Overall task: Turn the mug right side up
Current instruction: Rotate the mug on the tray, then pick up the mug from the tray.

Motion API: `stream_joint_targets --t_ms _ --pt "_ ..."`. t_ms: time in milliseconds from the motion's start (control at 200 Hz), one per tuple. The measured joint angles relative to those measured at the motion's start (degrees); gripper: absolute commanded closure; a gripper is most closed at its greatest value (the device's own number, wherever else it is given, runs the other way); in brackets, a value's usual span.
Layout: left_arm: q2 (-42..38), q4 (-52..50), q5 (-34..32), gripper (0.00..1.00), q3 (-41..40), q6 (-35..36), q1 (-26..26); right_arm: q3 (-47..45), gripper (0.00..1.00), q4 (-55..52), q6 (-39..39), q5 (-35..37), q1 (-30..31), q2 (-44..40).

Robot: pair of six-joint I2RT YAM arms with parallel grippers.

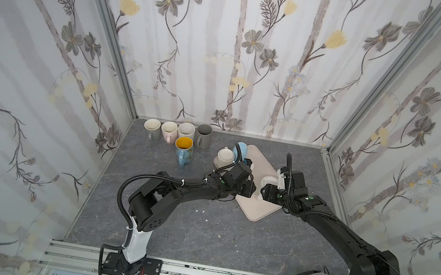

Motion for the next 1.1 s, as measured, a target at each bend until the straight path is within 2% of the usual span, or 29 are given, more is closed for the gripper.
stream_joint_targets --t_ms 210,310,520,720,864,1099 --pt "-4.81 1.55 -0.57 0.62 -8.2 -0.31 0.83 2.32 0.34 -2.23 2.23 3.37 1.14 5.05" --pt "-7.65 3.1 -0.59 0.62 -11.93 -0.33 1.22 2.56 0.37 -2.51 2.67 4.94 1.09 6.64" --pt "-13.03 4.94 -0.63 0.62 -18.45 -0.33 2.62 4.42 0.6 -3.8 3.28 6.54 0.15 10.43" --pt "-17.14 5.6 -1.62 0.62 -23.15 -0.37 3.43 5.68 0.85 -5.33 3.04 8.76 0.15 11.1" --pt "-18.97 5.88 -1.95 0.62 -25.22 -0.46 3.85 6.34 1.0 -6.45 1.51 9.73 0.15 11.15" --pt "-20.85 6.88 -2.54 0.61 -26.77 -0.79 4.26 4.59 1.0 -8.41 -0.87 10.69 0.48 6.73"
